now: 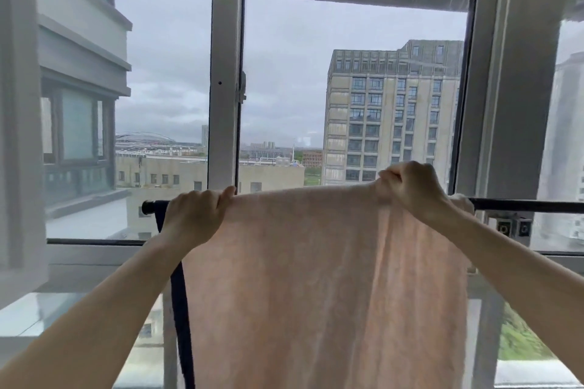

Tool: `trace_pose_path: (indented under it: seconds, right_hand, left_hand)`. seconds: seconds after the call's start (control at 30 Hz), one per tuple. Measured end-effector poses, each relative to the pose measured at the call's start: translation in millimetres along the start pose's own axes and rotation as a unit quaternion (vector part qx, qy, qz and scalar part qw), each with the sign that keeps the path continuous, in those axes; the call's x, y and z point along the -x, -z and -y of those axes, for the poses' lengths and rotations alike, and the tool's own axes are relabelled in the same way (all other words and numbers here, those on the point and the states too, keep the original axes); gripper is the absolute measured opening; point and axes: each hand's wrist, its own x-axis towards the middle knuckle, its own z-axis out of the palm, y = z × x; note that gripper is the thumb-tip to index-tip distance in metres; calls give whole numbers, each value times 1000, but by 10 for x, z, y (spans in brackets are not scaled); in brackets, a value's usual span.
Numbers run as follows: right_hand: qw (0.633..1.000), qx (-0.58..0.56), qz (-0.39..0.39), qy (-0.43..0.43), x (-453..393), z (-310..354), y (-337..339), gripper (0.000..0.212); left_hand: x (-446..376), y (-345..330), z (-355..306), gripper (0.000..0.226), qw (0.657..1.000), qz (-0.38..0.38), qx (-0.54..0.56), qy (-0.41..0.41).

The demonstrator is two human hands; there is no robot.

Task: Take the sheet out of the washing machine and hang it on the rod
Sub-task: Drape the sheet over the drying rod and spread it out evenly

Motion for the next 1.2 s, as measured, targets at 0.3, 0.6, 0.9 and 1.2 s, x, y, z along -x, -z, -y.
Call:
trace_pose_path:
  seconds: [0.3,0.6,0.9,1.2]
  right_hand:
    - [998,35,2,-51,207,-419,239,28]
    - [993,-44,111,19,212,68,156,15]
    - [992,-98,0,-81,99,-51,11,5]
    - [987,54,52,-141,157,-685,511,9]
  left_hand:
    - [-69,49,-354,48,996,75,-18,33]
    - [-209,-6,-717,25,973,74,214,-39]
    - [-34,-98,-686,52,996,-1,63,-54]
    - [-75,-135,-838,52,995,-5,73,-61]
